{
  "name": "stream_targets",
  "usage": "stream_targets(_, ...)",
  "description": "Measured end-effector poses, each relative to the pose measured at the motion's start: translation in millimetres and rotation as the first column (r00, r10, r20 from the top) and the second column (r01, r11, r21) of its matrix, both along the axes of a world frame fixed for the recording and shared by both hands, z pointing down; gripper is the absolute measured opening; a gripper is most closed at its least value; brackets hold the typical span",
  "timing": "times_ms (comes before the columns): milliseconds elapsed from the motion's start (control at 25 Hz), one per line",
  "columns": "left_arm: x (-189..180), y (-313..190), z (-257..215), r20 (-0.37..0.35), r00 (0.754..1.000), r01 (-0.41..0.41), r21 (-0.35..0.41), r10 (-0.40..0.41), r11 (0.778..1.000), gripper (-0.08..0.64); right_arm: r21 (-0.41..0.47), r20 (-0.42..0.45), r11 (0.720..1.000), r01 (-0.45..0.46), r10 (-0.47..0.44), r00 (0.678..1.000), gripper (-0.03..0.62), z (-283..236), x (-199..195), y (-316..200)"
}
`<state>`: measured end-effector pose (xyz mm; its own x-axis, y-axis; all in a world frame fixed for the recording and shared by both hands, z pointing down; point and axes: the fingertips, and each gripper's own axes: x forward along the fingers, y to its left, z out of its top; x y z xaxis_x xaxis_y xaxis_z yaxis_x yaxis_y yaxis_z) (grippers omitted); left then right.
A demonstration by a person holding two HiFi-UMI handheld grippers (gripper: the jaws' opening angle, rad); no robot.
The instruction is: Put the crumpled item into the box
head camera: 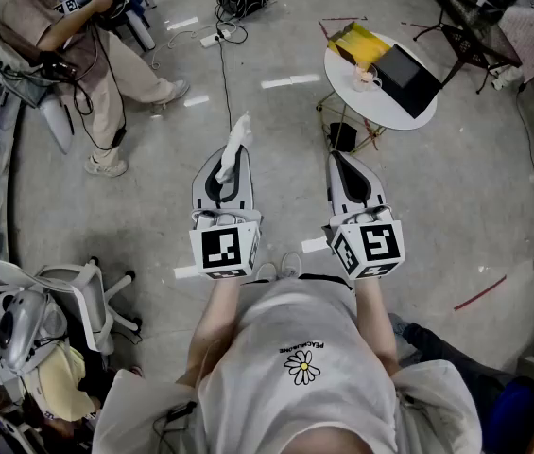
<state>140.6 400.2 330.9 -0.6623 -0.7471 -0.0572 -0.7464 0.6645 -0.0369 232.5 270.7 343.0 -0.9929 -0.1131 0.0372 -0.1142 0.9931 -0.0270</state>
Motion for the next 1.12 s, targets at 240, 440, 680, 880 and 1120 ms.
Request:
stream_targets(240,-1.7,2.1,2.9,-0.005,1.000,0.003,-0.006,-0.003,1.000,0.048,-0.002,-0.007,1.000,0.007,-0.007,1.000,0.002,0.4,-1.3,1.9)
stream_targets(440,-2.6,-0.1,3.5,-0.017,1.000,0.004,-0.004,-0.004,1.000,0.048,0.000,-0.017,1.000,0.016,-0.016,1.000,0.002,1.9,-0.4,2.2)
stream_targets(680,-1.3,-16.7,11.3,-0.027,1.000,0.000,-0.007,0.000,1.000,0.048,-0.020,0.008,1.000,0.008,-0.008,1.000,0.002,4.8,5.8,-15.6)
stream_targets(880,-4.2,-29.1,9.2,-0.020,1.000,0.008,0.016,-0.008,1.000,0.048,-0.028,0.014,1.000,0.003,-0.002,1.000,0.002,8.7,9.0,-32.6)
stream_targets(1120,-35.0,-46.4,14.6,-0.027,0.999,0.031,0.043,-0.029,0.999,0.048,-0.032,-0.002,0.999,-0.005,0.004,1.000,0.002,20.1,-6.4,-59.7)
